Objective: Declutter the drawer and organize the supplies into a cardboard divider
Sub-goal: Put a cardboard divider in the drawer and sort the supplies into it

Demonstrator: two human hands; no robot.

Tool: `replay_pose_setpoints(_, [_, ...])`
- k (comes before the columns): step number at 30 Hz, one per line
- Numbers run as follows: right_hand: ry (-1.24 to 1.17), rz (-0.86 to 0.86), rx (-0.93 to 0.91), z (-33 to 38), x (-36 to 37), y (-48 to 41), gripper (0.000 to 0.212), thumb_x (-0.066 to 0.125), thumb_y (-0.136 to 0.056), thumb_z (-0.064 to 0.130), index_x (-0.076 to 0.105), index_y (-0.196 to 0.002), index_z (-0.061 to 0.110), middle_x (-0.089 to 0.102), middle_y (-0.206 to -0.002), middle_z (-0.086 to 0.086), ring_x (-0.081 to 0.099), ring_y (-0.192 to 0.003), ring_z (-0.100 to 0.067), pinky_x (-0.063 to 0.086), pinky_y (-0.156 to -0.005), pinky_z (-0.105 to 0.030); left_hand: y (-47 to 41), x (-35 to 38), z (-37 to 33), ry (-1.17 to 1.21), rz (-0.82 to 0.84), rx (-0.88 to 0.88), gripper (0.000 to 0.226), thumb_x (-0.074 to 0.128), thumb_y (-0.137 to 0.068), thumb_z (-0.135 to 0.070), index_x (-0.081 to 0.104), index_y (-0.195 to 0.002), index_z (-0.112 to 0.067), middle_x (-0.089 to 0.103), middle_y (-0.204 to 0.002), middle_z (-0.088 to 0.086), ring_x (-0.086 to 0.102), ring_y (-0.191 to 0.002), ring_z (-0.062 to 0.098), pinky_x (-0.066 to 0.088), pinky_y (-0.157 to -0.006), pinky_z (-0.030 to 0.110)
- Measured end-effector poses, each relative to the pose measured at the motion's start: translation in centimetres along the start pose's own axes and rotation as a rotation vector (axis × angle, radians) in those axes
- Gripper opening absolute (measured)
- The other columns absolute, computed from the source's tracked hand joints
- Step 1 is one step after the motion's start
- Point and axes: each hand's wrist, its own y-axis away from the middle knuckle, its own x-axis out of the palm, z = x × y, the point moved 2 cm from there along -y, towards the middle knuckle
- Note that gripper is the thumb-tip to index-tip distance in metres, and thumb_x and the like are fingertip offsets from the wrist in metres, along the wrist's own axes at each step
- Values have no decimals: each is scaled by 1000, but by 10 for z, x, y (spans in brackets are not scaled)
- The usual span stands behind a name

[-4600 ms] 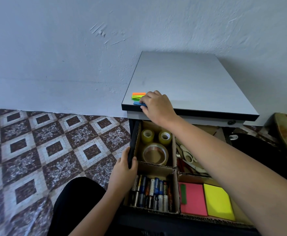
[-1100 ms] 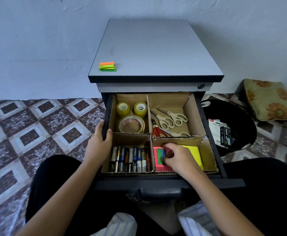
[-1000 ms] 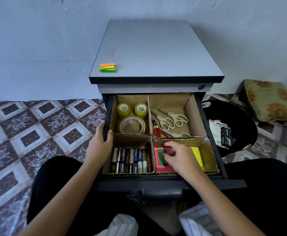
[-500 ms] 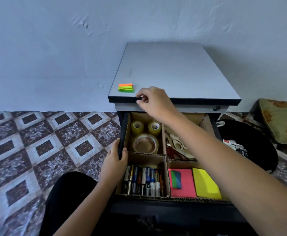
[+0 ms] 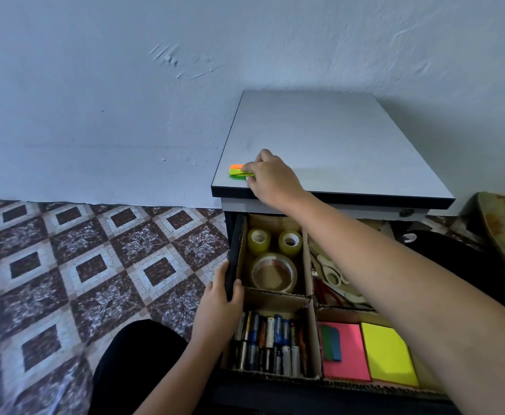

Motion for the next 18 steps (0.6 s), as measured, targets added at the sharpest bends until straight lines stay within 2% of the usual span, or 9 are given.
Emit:
replay_pose_setpoints(9, [22, -50, -38, 0, -3, 0, 24, 49, -95, 22, 60, -113, 11, 57, -115, -6, 47, -107, -25, 45, -84, -36, -3, 2, 2, -1, -9, -11, 47, 40, -97, -39, 24, -141, -37, 50, -134, 6, 62, -76, 12, 47, -58, 26])
replay_pose_setpoints(18, [-71, 22, -14, 0, -8, -5, 22, 51, -93, 23, 64, -104, 10, 59, -108, -8, 50, -104, -26, 46, -82, -37, -2, 1, 0, -4, -6, -13, 48, 39, -97, -39, 23, -142, -35, 50, -133, 5, 60, -70, 7, 41, -49, 18])
